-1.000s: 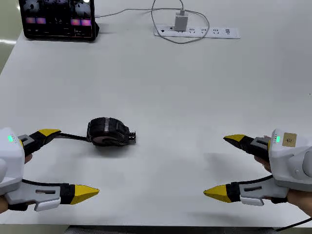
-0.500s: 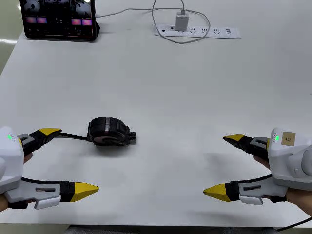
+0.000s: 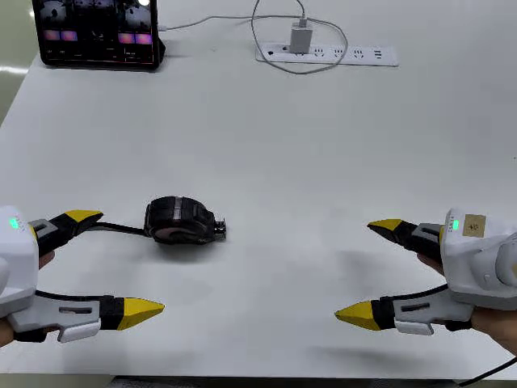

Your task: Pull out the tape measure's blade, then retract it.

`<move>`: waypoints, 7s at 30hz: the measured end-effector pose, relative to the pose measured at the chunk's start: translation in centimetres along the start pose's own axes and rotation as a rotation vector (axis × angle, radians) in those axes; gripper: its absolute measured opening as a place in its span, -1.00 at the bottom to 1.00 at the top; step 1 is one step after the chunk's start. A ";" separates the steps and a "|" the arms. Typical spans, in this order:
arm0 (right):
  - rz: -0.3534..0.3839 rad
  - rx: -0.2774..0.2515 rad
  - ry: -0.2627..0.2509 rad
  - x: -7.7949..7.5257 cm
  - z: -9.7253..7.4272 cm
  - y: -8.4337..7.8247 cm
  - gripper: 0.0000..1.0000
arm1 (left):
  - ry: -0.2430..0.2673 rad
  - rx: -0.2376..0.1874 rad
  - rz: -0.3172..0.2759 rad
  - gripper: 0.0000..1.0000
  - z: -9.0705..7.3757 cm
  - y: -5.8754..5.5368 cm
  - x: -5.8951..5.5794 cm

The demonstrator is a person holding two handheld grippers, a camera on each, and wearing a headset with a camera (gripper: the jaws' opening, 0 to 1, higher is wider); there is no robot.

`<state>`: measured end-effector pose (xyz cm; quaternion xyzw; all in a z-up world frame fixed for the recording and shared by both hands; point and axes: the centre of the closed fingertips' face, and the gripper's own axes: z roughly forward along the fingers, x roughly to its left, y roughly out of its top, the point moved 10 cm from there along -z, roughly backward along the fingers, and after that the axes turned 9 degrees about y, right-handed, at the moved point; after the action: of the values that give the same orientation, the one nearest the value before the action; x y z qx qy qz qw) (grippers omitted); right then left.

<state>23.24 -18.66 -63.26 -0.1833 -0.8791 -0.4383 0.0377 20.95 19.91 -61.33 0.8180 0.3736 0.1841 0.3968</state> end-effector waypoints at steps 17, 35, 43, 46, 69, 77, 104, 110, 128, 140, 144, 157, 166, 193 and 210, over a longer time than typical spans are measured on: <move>-0.025 0.011 0.022 -0.5 1.1 0.8 0.67 | 0.013 0.015 0.053 0.85 0.4 0.1 0.4; -0.069 0.006 0.066 -1.5 3.5 2.7 0.67 | 0.019 0.045 0.152 0.79 0.9 0.2 0.7; -0.079 -0.003 0.085 -2.0 4.5 3.4 0.68 | 0.018 0.038 0.150 0.81 1.2 0.4 1.0; -0.082 -0.006 0.092 -2.1 4.9 3.6 0.69 | 0.008 0.037 0.150 0.81 1.5 0.5 1.1; -0.122 0.002 0.153 -3.1 7.8 4.9 0.71 | -0.040 0.061 0.233 0.81 4.6 1.2 2.1; -0.140 0.003 0.166 -3.6 8.6 5.4 0.68 | -0.065 0.068 0.246 0.72 5.5 1.6 2.7; -0.181 0.025 0.214 -4.3 11.0 5.9 0.58 | -0.142 0.121 0.336 0.08 7.6 1.5 3.8; -0.176 0.027 0.218 -4.4 11.2 5.8 0.58 | -0.144 0.125 0.357 -0.08 7.8 1.5 3.9; -0.207 0.038 0.222 -4.6 11.7 5.7 0.40 | -0.166 0.137 0.407 -0.43 8.3 1.7 3.8; -0.223 0.027 0.226 -4.8 13.0 6.1 0.28 | -0.181 0.151 0.387 -0.46 8.5 1.8 4.0; -0.232 0.021 0.231 -4.8 13.6 6.3 0.22 | -0.182 0.152 0.389 -0.47 8.5 1.8 3.9; -0.252 -0.010 0.252 -4.8 15.6 7.1 -0.11 | -0.180 0.144 0.399 -0.47 8.4 1.7 3.9; -0.273 -0.025 0.276 -4.6 16.6 7.4 -0.27 | -0.178 0.137 0.400 -0.47 8.4 1.7 3.9; -0.384 -0.018 0.283 -4.5 18.0 7.5 -0.76 | -0.199 0.157 0.391 -0.49 8.6 1.7 4.2; -0.362 -0.002 0.270 -4.0 17.7 7.4 -0.81 | -0.218 0.166 0.453 -0.51 8.7 1.9 4.0</move>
<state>31.29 -1.85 -69.45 0.0378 -0.8843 -0.4592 0.0755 29.66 17.74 -65.23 0.9255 0.1497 0.1480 0.3147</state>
